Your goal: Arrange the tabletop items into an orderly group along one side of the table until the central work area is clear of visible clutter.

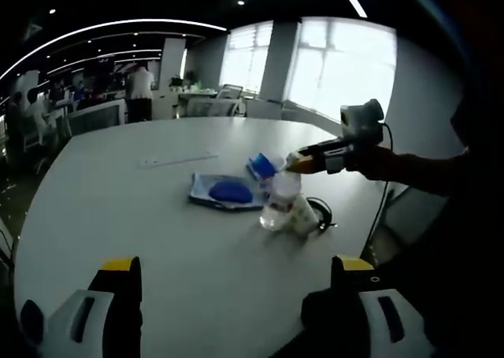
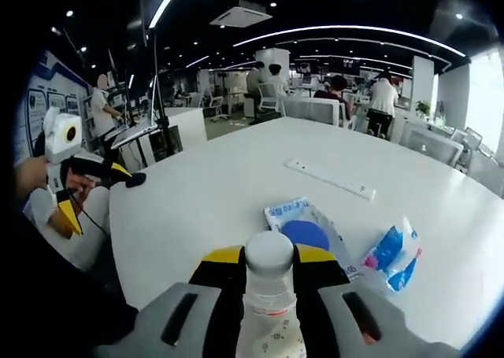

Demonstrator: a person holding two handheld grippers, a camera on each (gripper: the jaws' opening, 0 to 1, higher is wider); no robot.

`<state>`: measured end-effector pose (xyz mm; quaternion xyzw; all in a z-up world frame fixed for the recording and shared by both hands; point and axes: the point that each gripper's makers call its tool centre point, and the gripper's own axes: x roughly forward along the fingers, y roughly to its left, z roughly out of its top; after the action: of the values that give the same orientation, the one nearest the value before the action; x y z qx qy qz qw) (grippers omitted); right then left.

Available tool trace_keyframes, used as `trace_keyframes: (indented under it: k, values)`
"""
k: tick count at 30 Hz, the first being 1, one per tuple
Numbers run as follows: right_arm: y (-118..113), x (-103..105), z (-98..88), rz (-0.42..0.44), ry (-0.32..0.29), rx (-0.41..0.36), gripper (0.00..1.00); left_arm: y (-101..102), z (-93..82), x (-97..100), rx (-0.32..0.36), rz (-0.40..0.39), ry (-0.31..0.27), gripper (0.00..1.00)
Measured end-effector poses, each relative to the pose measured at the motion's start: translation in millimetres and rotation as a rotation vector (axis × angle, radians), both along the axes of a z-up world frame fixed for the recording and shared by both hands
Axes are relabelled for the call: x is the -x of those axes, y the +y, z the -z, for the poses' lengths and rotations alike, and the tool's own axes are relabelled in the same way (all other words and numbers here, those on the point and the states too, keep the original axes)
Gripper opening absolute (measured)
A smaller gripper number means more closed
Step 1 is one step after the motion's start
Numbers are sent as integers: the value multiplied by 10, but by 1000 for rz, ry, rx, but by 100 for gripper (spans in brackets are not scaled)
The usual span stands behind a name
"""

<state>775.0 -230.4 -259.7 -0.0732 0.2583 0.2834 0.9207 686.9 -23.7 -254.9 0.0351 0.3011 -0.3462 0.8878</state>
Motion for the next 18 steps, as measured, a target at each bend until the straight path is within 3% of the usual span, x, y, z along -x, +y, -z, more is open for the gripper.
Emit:
trace_keyframes:
  k: [18]
  values:
    - [-81, 82, 1, 26, 17, 10, 19, 66, -91, -25, 16, -27, -32, 99]
